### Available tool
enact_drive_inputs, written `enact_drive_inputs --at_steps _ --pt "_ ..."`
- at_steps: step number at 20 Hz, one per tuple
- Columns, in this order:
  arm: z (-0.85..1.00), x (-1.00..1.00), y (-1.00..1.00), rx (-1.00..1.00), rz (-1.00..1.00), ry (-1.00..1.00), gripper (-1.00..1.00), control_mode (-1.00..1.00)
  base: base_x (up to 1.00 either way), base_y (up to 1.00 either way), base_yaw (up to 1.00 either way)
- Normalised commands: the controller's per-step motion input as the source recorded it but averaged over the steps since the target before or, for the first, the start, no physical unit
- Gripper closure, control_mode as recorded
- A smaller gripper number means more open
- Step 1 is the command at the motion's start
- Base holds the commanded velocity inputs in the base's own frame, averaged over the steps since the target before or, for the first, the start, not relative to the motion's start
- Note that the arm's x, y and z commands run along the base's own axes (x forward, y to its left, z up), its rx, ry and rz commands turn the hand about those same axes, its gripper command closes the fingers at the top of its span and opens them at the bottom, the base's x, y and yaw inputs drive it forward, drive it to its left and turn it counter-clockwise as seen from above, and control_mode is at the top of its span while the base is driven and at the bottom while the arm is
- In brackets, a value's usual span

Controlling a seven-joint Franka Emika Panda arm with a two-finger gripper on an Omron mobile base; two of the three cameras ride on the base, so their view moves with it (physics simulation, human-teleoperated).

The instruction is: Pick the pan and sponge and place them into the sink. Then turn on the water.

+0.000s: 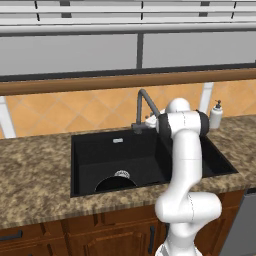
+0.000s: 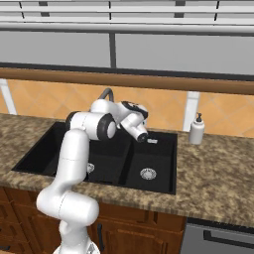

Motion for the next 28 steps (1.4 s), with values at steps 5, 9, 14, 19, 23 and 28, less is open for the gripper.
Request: enact_drive_inputs --at_steps 5,9,14,19,23,28 --pt "-0.29 0.01 -0.49 0.04 0.0 0.04 1.0 -1.0 0.0 0.0 0.0" --pt "-0.38 0.0 -0.55 0.07 -0.03 0.0 1.0 -1.0 0.0 0.0 0.0" --pt "-0.52 0.0 -0.71 0.08 -0.06 0.0 1.0 -1.0 0.0 0.0 0.0" --pt "-0.52 0.0 -0.8 0.03 -0.06 0.0 1.0 -1.0 0.0 0.0 0.0" --pt "-0.7 0.0 -0.98 0.0 -0.07 0.0 1.0 -1.0 0.0 0.0 0.0" --pt "-0.83 0.0 -1.0 0.0 -0.08 0.0 1.0 -1.0 0.0 0.0 0.0"
